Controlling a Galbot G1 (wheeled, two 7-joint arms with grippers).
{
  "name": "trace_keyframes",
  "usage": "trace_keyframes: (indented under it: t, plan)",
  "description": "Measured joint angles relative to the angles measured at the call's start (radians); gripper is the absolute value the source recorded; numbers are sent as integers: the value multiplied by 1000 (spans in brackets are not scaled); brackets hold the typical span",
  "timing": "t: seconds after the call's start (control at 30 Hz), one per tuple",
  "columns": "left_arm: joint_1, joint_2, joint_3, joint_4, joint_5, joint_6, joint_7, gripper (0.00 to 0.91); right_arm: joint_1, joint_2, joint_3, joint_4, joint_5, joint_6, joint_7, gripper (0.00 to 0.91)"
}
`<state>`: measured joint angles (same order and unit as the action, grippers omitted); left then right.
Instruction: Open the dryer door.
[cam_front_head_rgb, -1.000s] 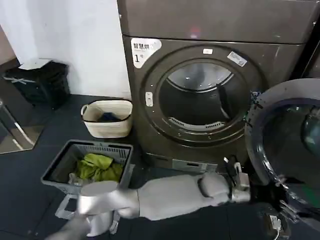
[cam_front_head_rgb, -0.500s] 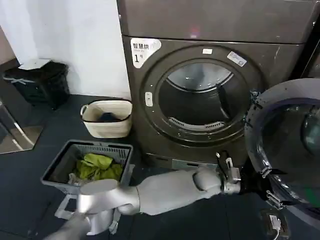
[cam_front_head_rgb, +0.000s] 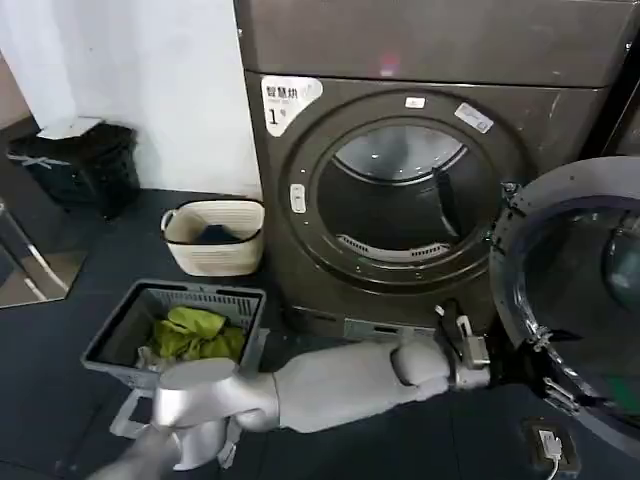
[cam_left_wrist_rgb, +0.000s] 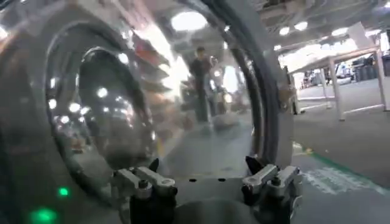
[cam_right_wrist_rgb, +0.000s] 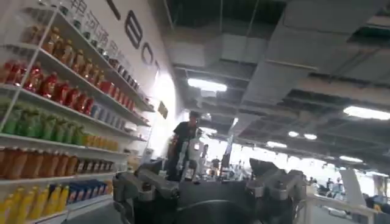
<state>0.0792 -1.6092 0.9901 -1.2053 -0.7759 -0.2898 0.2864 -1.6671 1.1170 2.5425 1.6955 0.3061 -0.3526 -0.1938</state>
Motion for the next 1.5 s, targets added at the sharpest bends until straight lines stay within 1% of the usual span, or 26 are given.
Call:
trace_keyframes:
  t: [0.4,0.77,1.07,1.33,1.5]
  plan:
    - [-30,8,-9,-165,3,21,-46,907,20,-17,-17,11,-5,-13,-8,907]
    - [-59,241,-12,-309,1,45,-71,907,37,-28,-40,14,-23,-13,-11,907]
    - [-82,384,-10,-401,-10,62,-74,907,54,-35,-60,16,-40,-12,-16,907]
    - [-128,514,13,-470,0,76,-54,907,61,-43,-66,8,-56,-10,-24,907]
    - [-147,604,32,-503,26,116,-43,907,59,-49,-58,3,-57,-8,-25,907]
